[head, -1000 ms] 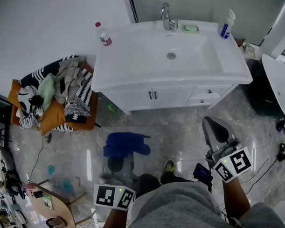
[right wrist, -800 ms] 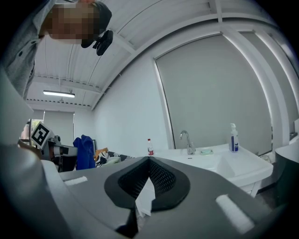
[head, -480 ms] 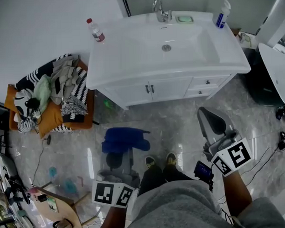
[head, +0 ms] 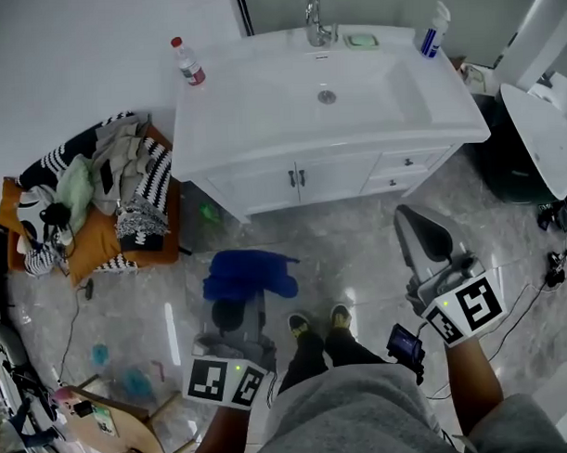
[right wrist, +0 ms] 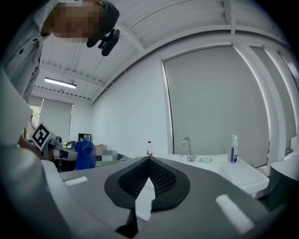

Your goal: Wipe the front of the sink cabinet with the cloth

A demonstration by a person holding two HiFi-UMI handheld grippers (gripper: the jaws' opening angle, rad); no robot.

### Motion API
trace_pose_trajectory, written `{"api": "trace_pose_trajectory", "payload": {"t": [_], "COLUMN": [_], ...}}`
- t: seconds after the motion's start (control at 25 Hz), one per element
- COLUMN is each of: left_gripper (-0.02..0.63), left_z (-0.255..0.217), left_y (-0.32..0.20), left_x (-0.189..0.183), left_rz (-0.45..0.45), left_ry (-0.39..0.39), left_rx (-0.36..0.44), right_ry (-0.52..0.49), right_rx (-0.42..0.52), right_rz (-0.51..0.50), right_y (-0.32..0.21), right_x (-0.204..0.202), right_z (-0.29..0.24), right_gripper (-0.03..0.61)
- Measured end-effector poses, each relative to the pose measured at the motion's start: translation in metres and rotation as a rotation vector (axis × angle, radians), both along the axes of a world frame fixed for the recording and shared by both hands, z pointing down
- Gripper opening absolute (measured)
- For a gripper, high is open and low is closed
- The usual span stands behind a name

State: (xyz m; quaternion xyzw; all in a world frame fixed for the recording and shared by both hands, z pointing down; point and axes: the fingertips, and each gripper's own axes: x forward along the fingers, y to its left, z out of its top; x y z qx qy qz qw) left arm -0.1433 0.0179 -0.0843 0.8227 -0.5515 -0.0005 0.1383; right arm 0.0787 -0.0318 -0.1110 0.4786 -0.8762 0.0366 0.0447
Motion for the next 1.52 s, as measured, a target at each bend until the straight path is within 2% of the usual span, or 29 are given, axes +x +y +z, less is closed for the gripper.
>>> {"api": "trace_pose_trajectory", "payload": {"t": [0.32,0.48,0.64,0.84,1.08,1.52], "left_gripper": [0.048,0.048,0.048,0.048,0.048,0.048], "left_z": [0.017,0.033,0.050,0.078,0.111,0.216], "left_y": [-0.012,-0.022,-0.035,-0.050,-0.071,-0.108], "left_x": [-0.036,-0.041,-0.041,-0.031,-0.031,-0.043], "left_rz": [-0.031,-0.044,-0.085,-0.117,-0.152,-0.177], "left_ry": [0.036,0.021,0.025,-0.016,-0.001,-0.043], "left_rx": [-0.014,-0.021,-0.040,-0.051,-0.062,-0.061], "right_ry": [0.020,0.025,-0.013,-0.025,-0.021,-0.050], "right_rx": [0.019,0.024,-0.010,-0.057,-0.096,-0.112], "right_rz": [0.006,0.009,0.013,0.005,0.002,-0.003], "right_y": [-0.013,-0.022,-0.038,-0.053,-0.066,-0.099], "right_x": [-0.030,-0.037,-0.036,-0.032,-0.030,-0.043], "right_z": [0.000,0.015,0.043,0.080,0.121,0.231], "right_gripper": [-0.001,-0.001,-0.001,0.000,-0.001,-0.002]}}
